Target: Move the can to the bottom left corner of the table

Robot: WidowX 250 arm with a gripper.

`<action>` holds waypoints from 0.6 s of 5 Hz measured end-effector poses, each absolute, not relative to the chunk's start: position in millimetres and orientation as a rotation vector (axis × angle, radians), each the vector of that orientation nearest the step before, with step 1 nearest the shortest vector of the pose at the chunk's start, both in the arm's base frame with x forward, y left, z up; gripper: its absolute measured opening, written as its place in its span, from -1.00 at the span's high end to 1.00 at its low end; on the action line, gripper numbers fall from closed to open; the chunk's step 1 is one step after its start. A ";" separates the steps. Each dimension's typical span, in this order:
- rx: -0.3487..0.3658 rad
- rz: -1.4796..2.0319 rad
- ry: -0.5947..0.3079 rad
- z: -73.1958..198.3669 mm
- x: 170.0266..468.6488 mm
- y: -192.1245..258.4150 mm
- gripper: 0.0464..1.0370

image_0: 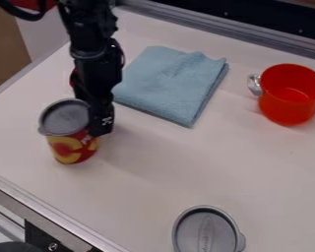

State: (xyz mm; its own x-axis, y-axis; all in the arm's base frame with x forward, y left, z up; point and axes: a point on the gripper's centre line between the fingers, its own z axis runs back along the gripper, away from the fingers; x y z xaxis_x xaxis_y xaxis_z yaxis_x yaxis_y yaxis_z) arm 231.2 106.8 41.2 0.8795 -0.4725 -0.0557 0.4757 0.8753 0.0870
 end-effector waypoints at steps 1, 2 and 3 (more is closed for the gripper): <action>0.110 -0.466 0.048 41.2 221.3 126.5 -0.92; 0.112 -0.492 0.048 40.7 208.9 139.3 -0.92; 0.119 -0.495 0.037 42.0 200.7 147.6 -0.92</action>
State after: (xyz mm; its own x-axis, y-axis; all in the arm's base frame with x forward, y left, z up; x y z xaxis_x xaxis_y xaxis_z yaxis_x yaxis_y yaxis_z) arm 200.7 147.6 42.0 0.8795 -0.4717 -0.0637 0.4759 0.8732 0.1046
